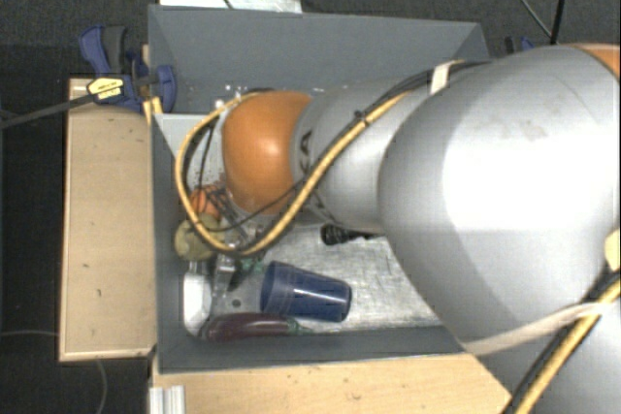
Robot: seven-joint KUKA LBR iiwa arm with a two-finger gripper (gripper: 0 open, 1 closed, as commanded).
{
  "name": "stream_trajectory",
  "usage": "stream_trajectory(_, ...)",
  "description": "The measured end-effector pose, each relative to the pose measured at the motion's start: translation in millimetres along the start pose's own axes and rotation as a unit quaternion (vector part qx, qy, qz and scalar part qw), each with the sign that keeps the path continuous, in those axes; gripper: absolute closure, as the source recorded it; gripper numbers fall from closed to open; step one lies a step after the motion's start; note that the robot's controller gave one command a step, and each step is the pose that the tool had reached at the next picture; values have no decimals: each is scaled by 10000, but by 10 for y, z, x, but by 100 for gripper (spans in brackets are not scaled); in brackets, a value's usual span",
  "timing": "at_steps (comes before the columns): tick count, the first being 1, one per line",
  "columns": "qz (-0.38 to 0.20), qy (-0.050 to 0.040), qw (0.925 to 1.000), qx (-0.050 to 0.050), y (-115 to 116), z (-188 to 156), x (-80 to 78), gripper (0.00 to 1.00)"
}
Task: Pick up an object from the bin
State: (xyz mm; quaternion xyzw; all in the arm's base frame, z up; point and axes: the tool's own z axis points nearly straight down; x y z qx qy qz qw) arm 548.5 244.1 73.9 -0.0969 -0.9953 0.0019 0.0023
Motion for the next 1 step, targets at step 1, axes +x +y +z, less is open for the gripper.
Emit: stream_trajectory(1, -78, -32, 10000, -29, 31, -1422, 9, 100)
